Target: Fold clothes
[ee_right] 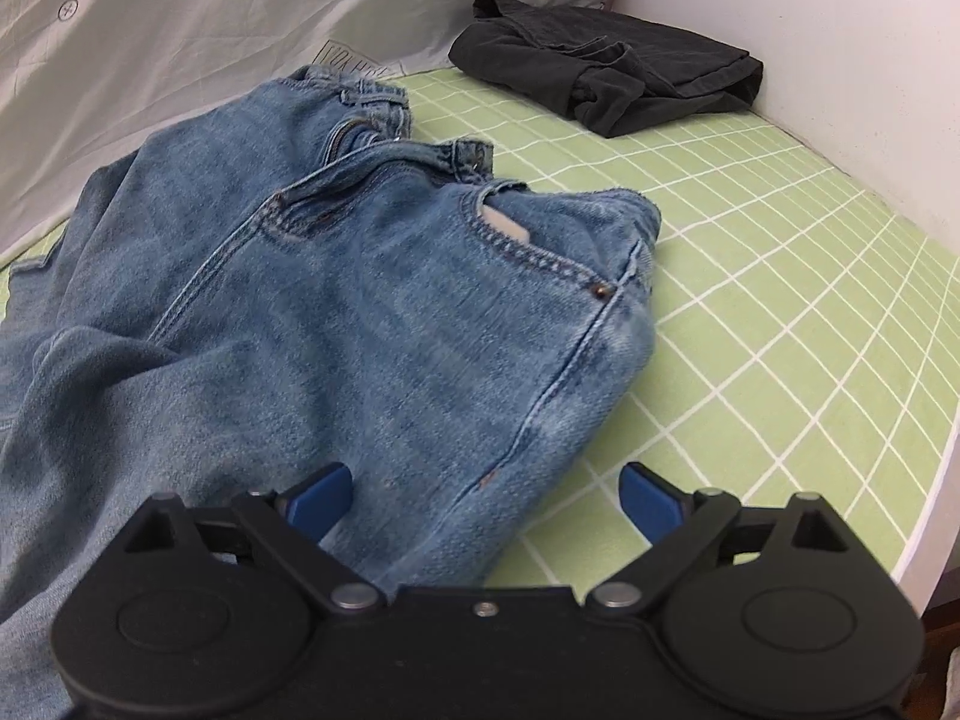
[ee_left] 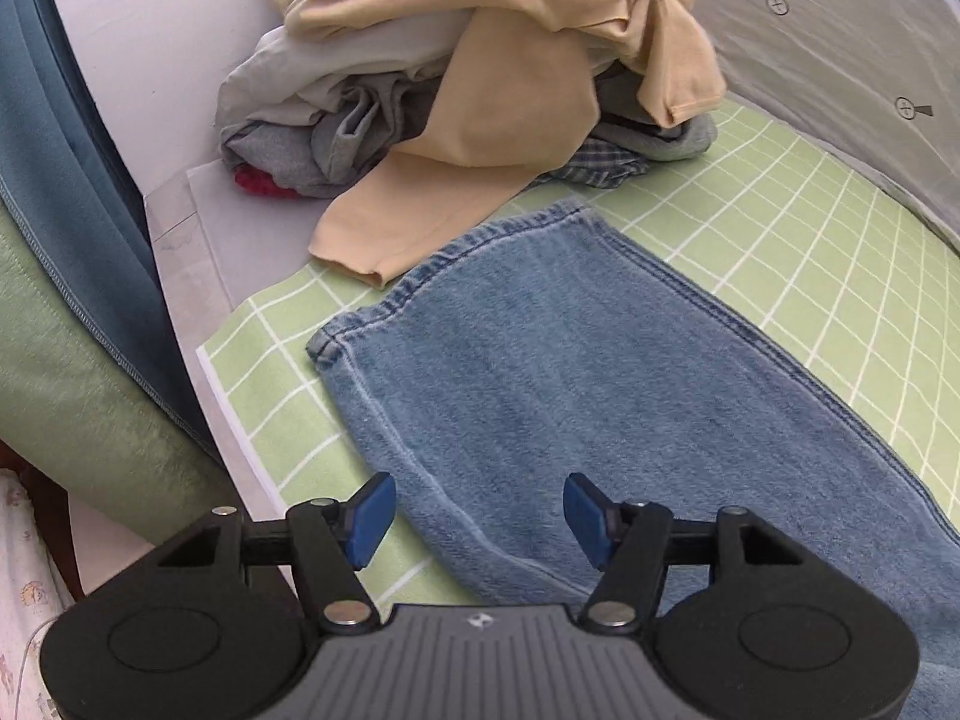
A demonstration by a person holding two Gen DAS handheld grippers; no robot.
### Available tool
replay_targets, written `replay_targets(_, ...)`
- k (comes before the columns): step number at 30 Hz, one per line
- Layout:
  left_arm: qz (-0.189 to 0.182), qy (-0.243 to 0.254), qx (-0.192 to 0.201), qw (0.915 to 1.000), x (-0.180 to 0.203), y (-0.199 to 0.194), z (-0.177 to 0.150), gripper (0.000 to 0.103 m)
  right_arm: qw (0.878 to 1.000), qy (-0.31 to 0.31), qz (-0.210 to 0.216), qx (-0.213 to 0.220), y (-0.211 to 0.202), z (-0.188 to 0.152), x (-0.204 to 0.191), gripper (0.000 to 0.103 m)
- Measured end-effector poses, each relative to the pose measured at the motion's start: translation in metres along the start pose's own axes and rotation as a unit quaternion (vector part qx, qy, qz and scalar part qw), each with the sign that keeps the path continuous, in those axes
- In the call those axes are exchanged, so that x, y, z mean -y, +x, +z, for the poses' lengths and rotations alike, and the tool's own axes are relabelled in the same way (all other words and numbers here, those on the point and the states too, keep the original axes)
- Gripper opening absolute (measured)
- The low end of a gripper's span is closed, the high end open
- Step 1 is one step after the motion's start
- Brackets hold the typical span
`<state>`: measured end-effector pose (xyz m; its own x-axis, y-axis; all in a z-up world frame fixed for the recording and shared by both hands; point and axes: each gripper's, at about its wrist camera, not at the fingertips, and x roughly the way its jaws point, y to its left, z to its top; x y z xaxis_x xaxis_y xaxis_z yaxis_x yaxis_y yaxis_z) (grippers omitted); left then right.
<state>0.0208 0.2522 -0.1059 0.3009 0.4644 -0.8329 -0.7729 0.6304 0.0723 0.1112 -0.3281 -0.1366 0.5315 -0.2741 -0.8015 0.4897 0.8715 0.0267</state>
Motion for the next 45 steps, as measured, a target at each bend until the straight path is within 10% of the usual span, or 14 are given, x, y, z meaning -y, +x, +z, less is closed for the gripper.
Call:
replay_targets(12, -0.097, 0.168, -0.011, 0.981, 0.163, -0.058, -0.086, 0.066, 0.994, 0.093, 0.057, 0.026, 0.05, 0.064, 0.082, 0.094)
replay_targets(21, -0.122, 0.291, 0.005, 0.949, 0.247, -0.111, -0.152, 0.066, 0.996, 0.018, 0.089, 0.019, 0.067, 0.077, 0.085, 0.019)
replay_targets(27, -0.113, 0.266, -0.005, 0.9572, 0.265, -0.115, -0.158, 0.066, 0.997, -0.015, 0.051, 0.063, 0.05, 0.074, 0.128, 0.01)
replay_targets(36, -0.097, 0.252, -0.03, 0.9624, 0.263, -0.105, -0.155, 0.066, 0.995, 0.014, -0.096, 0.039, 0.053, 0.063, 0.203, 0.014)
replay_targets(45, -0.089, 0.247, -0.034, 0.9642, 0.228, -0.087, -0.119, 0.066, 0.979, -0.019, -0.174, 0.107, 0.018, 0.076, 0.147, 0.09)
